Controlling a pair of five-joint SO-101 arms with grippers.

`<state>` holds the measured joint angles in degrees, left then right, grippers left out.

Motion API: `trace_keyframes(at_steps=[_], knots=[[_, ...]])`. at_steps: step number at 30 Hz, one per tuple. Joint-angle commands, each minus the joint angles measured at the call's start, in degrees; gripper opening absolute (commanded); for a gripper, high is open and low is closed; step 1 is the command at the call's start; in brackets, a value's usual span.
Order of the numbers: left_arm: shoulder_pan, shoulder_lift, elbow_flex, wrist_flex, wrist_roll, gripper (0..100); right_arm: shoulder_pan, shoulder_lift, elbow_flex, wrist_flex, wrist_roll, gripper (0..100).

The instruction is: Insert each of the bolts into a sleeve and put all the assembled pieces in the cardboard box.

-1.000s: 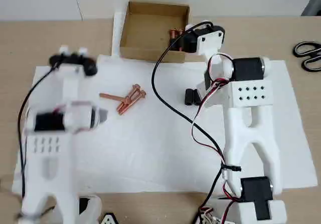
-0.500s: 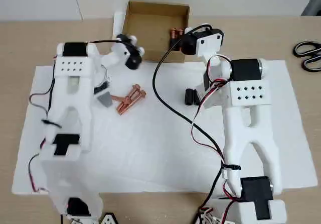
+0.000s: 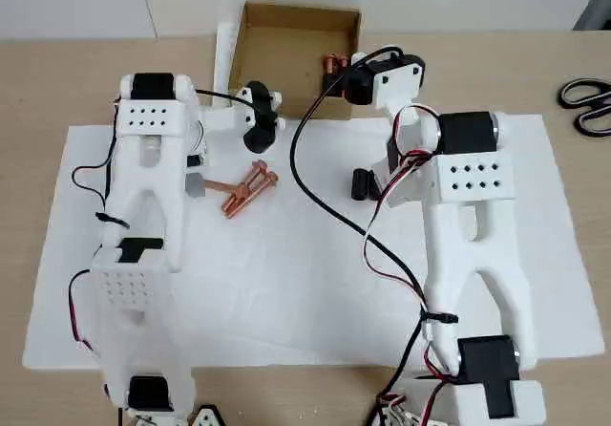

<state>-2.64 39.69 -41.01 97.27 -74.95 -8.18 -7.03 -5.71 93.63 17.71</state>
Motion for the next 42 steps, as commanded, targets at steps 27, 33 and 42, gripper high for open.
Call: trace_keyframes(at_steps=[27, 33, 42], knots=[[6.6, 5.8, -1.9, -2.8, -3.9, 12, 0.3, -2.5, -0.2, 0.0, -0.7, 0.3], [6.9, 6.0, -1.8, -2.9, -2.7, 10, 0.3, -2.5, -0.2, 0.0, -0.7, 0.3], [7.6, 10.1, -2.0, -2.5, -1.8, 10, 0.3, -2.5, 0.7, -0.3, -0.7, 0.3]])
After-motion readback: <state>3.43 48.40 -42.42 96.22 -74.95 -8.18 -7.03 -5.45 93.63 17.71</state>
